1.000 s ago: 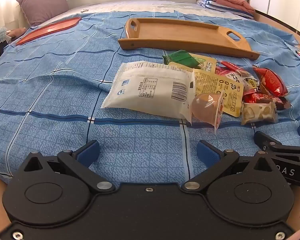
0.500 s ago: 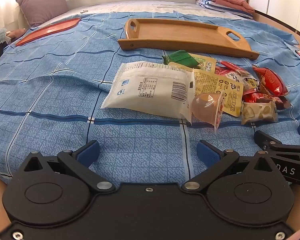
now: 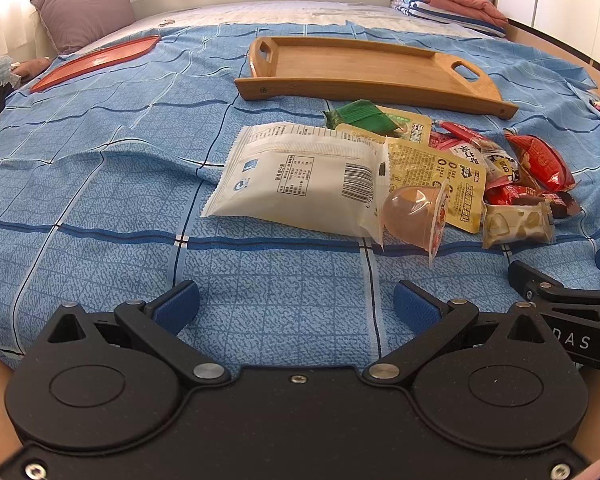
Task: Organize snacks
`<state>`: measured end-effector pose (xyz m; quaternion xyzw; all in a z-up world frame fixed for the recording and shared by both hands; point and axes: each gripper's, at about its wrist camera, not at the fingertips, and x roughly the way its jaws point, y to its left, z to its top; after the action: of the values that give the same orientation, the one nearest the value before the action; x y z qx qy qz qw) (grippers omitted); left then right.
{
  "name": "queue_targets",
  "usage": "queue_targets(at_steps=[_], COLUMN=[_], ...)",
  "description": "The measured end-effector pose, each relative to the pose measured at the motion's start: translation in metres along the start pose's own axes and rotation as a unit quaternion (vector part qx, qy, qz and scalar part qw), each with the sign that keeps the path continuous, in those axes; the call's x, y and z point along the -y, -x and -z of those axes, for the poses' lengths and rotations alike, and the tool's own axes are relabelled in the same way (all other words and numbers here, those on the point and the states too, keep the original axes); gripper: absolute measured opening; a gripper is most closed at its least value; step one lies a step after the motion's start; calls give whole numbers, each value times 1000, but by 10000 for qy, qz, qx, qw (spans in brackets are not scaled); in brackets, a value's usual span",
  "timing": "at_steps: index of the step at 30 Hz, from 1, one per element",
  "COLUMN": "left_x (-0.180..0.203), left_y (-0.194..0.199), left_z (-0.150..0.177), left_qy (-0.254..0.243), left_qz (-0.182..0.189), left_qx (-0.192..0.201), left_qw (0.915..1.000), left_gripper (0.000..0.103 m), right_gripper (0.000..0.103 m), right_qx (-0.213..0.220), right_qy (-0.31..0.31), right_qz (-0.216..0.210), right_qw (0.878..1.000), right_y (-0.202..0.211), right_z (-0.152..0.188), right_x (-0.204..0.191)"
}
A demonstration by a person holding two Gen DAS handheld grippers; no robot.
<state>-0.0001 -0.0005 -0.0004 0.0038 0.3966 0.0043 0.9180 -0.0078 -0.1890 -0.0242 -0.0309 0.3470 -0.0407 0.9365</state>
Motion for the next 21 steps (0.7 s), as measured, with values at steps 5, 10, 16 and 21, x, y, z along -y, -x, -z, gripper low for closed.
queue_targets(at_steps=[5, 10, 16, 21], left_x=[0, -1, 0, 0], left_y=[3, 3, 3, 3], left_z=[-1, -1, -1, -1], left_qy=[-2, -2, -8, -10], left_qz=[14, 11, 8, 8], left_qx=[-6, -6, 0, -2], left_qw=[10000, 10000, 10000, 10000], left_gripper=[103, 103, 103, 103], right_gripper=[103, 103, 103, 103], right_qx=[1, 0, 2, 5], right_qy=[2, 2, 5, 7], right_qz=[2, 2, 5, 7], right_qw=[10000, 10000, 10000, 10000], right_y=[0, 0, 1, 1], right_z=[0, 0, 1, 1], right_x=[0, 0, 0, -1])
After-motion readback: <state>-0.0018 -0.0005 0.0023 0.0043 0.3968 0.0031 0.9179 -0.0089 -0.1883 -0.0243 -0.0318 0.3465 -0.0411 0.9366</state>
